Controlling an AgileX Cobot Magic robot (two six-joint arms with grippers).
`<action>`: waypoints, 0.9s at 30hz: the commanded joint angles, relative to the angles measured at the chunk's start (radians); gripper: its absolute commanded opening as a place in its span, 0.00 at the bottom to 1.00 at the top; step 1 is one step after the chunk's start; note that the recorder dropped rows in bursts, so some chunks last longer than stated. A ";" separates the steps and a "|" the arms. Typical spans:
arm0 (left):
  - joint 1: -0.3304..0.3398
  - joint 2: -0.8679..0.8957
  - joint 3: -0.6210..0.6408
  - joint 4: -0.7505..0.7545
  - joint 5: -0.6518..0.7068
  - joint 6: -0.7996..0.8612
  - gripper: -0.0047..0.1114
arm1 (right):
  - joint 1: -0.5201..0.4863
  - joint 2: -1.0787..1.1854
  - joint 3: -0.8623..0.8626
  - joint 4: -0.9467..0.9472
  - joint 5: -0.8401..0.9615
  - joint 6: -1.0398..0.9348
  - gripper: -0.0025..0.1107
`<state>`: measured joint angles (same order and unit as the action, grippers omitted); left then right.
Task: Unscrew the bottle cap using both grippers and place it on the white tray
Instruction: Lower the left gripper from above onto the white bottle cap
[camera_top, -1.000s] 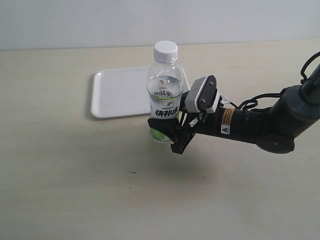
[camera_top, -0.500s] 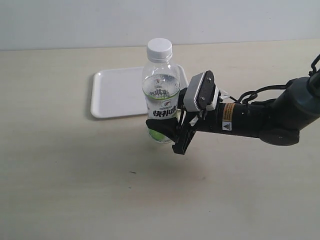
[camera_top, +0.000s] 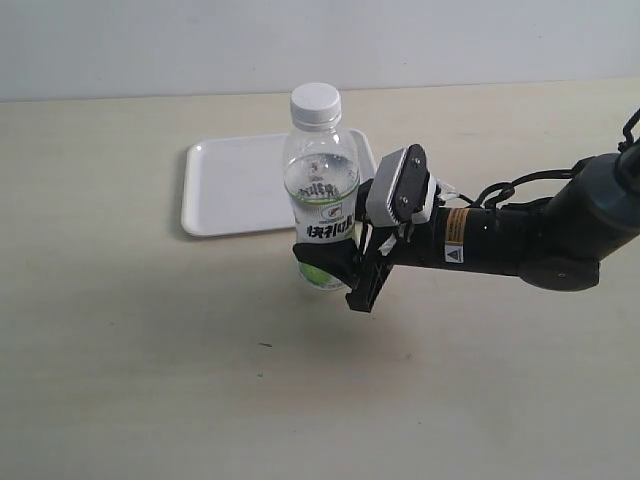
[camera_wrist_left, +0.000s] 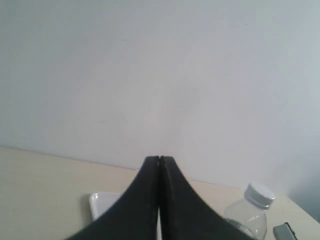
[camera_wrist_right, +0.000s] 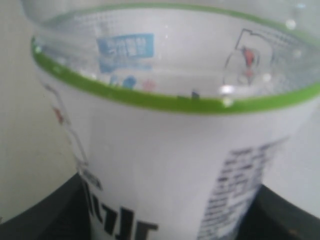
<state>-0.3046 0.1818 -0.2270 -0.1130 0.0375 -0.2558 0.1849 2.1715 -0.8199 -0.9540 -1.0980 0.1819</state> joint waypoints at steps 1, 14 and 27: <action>-0.025 0.278 -0.260 0.000 0.011 0.128 0.04 | 0.002 -0.013 -0.005 0.013 -0.022 0.002 0.02; -0.025 1.286 -1.370 -0.165 1.184 1.116 0.04 | 0.002 -0.013 -0.005 0.015 0.004 0.002 0.02; -0.232 1.463 -1.393 -0.178 1.091 1.473 0.04 | 0.002 -0.008 -0.005 0.011 0.012 -0.023 0.02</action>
<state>-0.4820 1.6389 -1.6121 -0.3047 1.1932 1.1709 0.1849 2.1715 -0.8199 -0.9439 -1.0618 0.1689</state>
